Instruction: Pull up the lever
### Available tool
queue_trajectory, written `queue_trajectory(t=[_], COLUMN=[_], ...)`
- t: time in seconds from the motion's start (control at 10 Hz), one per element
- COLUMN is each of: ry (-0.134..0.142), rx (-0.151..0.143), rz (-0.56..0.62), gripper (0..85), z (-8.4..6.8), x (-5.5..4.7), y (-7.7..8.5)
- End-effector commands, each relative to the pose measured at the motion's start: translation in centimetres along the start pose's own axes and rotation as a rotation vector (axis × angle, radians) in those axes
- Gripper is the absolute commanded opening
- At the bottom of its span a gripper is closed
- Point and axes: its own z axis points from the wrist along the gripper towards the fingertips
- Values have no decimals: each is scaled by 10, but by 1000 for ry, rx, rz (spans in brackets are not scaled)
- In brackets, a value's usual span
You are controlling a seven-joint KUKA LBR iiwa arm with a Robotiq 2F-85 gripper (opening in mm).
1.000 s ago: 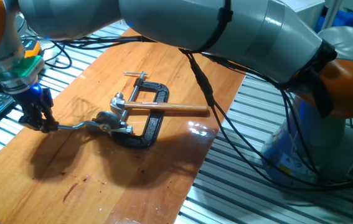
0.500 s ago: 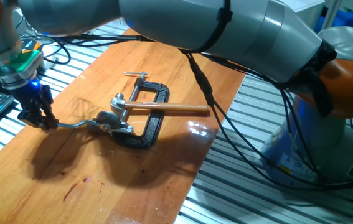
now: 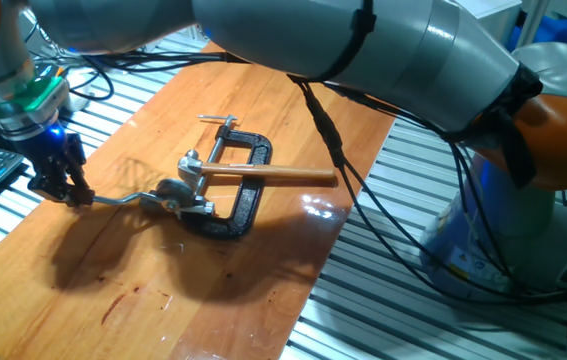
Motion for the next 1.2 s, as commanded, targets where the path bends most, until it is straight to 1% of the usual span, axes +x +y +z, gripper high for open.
queue_trajectory(t=[0.0, 0.3, 0.6, 0.7, 0.9, 1.1], ry=[0, 1, -6, -10, -27, -36], rx=[0, -4, -15, -18, -15, -15], rz=[0, 3, 8, 10, 15, 19], gripper=[0, 0, 0, 0, 0, 0], z=[0, 0, 0, 0, 0, 0], x=[0, 0, 0, 0, 0, 0], y=[0, 0, 0, 0, 0, 0])
